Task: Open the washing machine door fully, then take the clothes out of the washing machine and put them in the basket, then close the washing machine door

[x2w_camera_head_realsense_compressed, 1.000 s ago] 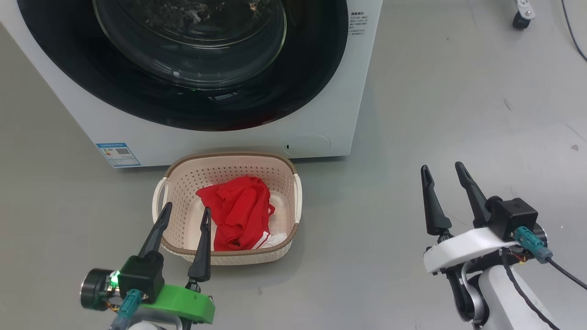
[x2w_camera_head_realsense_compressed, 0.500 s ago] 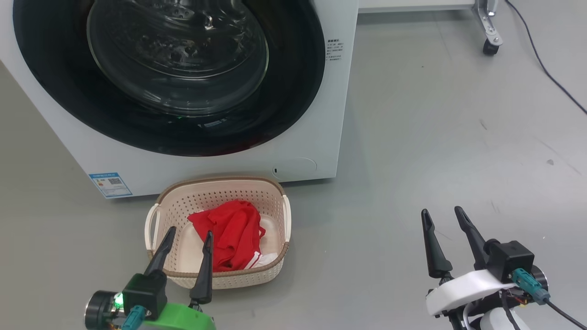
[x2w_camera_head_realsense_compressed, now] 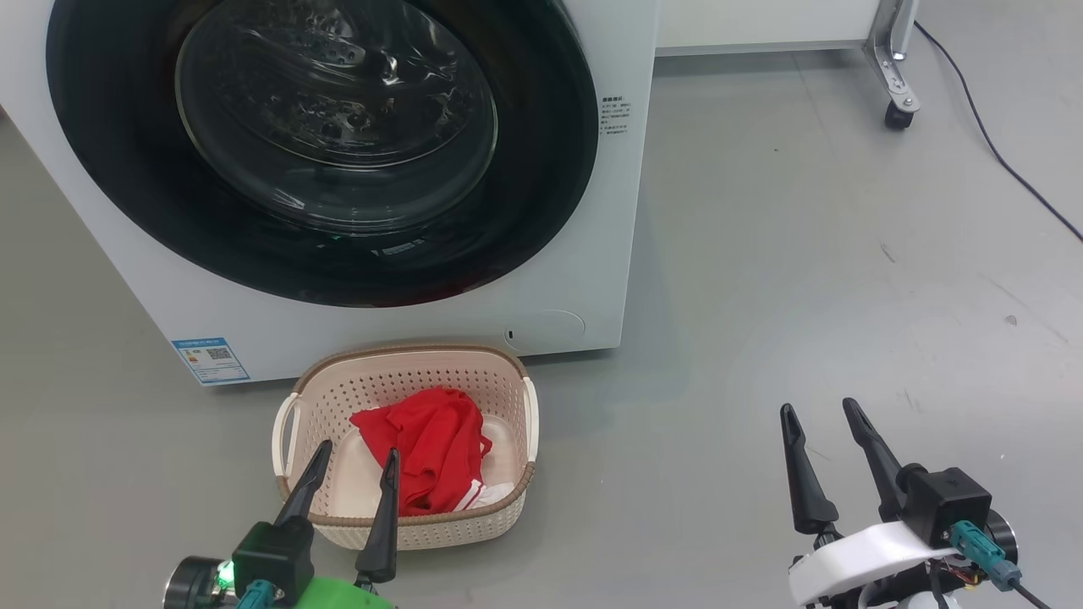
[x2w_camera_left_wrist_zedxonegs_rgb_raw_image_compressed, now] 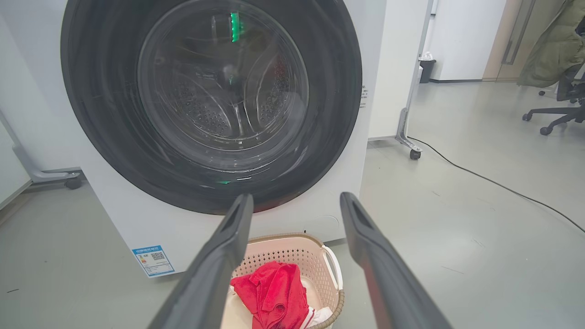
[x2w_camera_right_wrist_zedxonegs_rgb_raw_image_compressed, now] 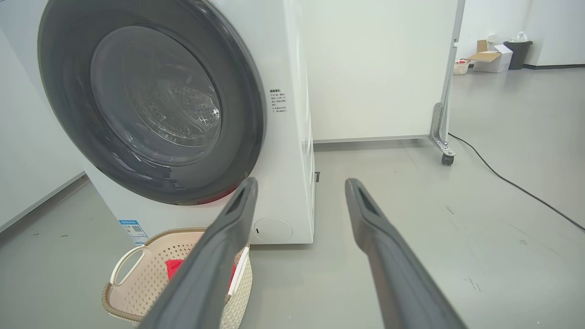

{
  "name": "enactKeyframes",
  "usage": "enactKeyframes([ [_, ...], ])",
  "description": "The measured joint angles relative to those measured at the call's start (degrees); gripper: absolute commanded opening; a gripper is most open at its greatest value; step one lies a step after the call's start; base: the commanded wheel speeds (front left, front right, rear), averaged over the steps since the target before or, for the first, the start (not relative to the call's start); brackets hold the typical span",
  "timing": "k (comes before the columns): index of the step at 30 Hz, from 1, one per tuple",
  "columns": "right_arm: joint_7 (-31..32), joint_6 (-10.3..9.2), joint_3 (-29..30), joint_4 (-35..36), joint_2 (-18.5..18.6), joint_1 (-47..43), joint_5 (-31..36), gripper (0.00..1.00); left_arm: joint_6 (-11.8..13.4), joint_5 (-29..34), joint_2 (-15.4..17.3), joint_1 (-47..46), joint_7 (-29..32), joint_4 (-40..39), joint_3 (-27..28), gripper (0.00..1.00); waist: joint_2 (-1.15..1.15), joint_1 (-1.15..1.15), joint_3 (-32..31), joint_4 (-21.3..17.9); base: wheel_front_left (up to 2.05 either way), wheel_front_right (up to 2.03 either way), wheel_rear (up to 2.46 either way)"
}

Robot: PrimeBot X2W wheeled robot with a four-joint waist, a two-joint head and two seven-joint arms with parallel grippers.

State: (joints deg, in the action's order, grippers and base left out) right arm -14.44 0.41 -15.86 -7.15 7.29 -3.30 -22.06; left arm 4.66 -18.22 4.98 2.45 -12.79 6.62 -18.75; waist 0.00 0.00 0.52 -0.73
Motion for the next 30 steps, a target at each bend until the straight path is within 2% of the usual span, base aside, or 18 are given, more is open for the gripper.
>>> enactKeyframes([
  [30,0.0,0.02,0.68,2.33,-0.3,-3.1,0.54,1.0,0.08,0.0,0.19,0.24,0.97,-1.76,-0.03,1.0,0.0,0.0,-0.28,0.83,0.0,0.0,0.0],
])
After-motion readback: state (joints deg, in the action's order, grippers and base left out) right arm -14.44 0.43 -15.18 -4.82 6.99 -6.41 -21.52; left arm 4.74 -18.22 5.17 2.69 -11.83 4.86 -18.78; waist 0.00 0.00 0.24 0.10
